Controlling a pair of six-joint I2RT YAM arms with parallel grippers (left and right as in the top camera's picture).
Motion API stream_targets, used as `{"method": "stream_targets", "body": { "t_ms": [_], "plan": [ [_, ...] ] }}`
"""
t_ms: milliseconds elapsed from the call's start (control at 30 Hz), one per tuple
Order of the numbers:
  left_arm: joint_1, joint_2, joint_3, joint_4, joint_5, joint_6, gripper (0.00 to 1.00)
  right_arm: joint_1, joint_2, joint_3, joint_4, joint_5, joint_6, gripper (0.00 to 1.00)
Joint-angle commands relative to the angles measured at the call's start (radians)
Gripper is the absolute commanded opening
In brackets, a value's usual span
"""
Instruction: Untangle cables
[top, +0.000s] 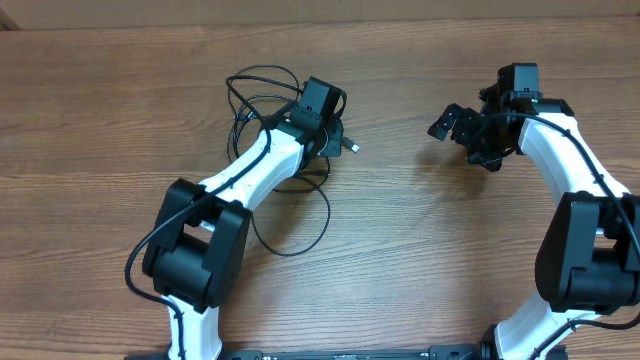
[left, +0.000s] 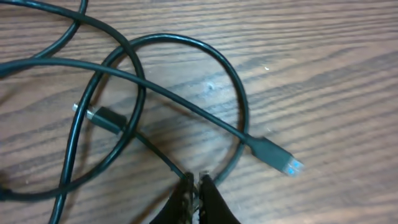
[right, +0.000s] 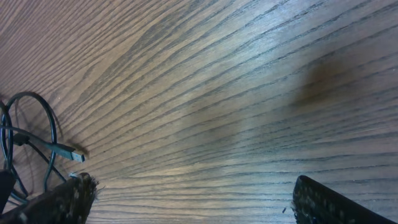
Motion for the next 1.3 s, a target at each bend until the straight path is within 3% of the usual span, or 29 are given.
{"method": "stream_targets", "body": {
  "t_ms": [0, 233, 567, 600, 667, 867, 933, 1167, 1267],
  "plan": [
    [0.003, 0.063, -0.003, 0.017, -0.040, -0.022, 0.10, -0.001, -0.008, 0.008, 0.005, 0.003, -0.007, 1.00],
    [0.015, 0.103, -0.003, 0.028, -0.050, -0.079, 0.19, -0.001, -0.008, 0.008, 0.005, 0.003, -0.007, 1.00],
    [0.027, 0.103, -0.003, -0.036, -0.032, -0.220, 0.21, -0.001, -0.008, 0.008, 0.005, 0.003, -0.007, 1.00],
    [0.027, 0.103, -0.004, -0.043, -0.032, -0.229, 0.20, -0.001, -0.008, 0.008, 0.005, 0.003, -0.007, 1.00],
    [0.027, 0.103, -0.004, -0.057, -0.032, -0.247, 0.05, -0.001, -0.008, 0.008, 0.005, 0.003, -0.007, 1.00],
    [0.026, 0.103, -0.004, -0.175, -0.011, -0.275, 0.04, -0.001, -0.008, 0.008, 0.005, 0.003, -0.007, 1.00],
    [0.027, 0.103, -0.004, -0.219, 0.006, -0.253, 0.04, -0.001, -0.008, 0.008, 0.005, 0.003, -0.007, 1.00],
    [0.029, 0.101, 0.014, -0.352, 0.166, -0.010, 0.04, -0.001, -0.008, 0.008, 0.005, 0.003, -0.007, 1.00],
    [0.034, 0.100, 0.035, -0.390, 0.166, 0.006, 0.04, -0.001, -0.008, 0.008, 0.004, 0.003, -0.007, 1.00]
  ]
}}
